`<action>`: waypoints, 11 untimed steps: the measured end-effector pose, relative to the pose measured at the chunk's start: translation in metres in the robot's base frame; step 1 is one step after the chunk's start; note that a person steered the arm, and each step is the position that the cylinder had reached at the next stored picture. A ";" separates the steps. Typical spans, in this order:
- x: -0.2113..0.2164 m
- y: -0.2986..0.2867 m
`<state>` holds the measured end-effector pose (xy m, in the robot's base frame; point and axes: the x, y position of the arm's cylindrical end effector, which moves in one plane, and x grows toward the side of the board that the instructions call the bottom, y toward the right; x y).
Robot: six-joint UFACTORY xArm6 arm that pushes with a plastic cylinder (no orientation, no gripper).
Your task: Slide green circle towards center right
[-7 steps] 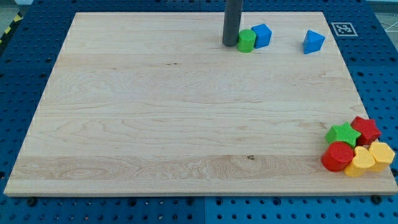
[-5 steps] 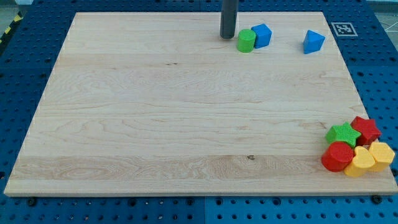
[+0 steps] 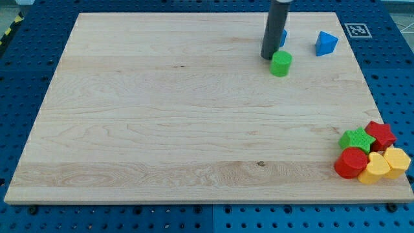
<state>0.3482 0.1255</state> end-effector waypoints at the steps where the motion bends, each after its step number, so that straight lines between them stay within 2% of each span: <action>1: 0.033 0.009; 5: 0.037 0.065; 11: 0.110 0.044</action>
<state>0.4586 0.1696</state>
